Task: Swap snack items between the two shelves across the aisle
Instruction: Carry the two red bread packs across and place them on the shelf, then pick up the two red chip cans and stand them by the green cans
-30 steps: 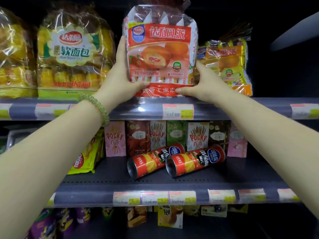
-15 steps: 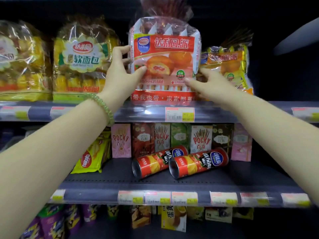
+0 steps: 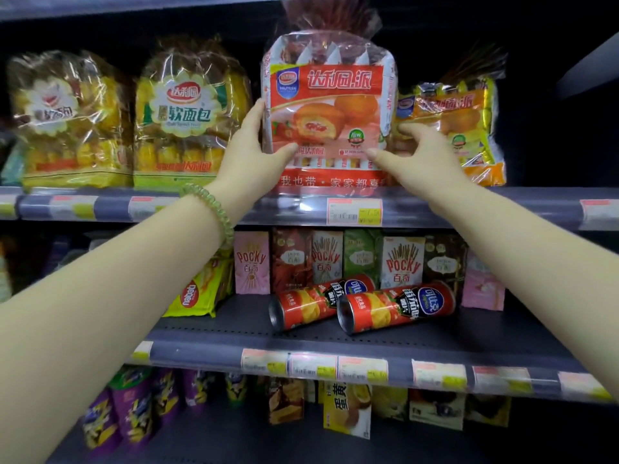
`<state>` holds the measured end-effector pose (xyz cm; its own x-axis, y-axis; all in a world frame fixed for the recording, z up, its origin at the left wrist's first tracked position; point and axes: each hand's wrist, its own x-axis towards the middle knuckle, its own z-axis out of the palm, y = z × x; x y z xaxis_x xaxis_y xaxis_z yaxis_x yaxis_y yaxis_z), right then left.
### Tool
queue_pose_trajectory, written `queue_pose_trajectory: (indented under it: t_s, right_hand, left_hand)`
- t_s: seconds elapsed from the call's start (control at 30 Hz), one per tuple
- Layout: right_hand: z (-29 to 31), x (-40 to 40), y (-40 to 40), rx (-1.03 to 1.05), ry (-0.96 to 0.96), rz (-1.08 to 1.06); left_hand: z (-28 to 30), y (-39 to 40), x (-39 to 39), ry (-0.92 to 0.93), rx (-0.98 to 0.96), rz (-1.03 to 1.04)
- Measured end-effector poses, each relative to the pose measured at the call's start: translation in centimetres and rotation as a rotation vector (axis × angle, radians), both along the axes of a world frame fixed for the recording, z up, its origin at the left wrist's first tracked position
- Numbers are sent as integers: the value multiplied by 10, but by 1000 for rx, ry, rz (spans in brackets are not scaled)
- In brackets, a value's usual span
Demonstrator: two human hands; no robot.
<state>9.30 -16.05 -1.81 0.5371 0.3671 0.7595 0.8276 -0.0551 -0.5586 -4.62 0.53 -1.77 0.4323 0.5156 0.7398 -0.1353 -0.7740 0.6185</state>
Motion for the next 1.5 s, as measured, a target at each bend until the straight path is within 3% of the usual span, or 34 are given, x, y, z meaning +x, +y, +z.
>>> queue_pose_trajectory:
  t_s: [0.1,0.27,0.4,0.67,0.9,1.07,1.33,1.5]
  right_hand:
    - [-12,-7,-5,73,-76,-37]
    - [-43,-23,-10,107,-103,81]
    - [-79,-36,-10,20,-66,193]
    - [-164,-55,12,-241,14,245]
    - [-195,-24,25,-210,135,23]
    - [-207,-1,28,-226,103,-200]
    - [-217,9,42,-275,120,-333]
    - [-212,12,40,-351,73,-325]
  left_hand:
    - [-11,-6,-9,-34,9,85]
    - [-45,-13,-23,-33,39,108]
    - [-85,-9,-39,-2,94,162]
    - [-175,18,-66,173,7,137]
    - [-195,41,-41,302,-19,60]
    - [-191,43,-6,312,-6,11]
    - [-203,54,34,495,4,-12]
    - [-208,59,40,463,-69,-11]
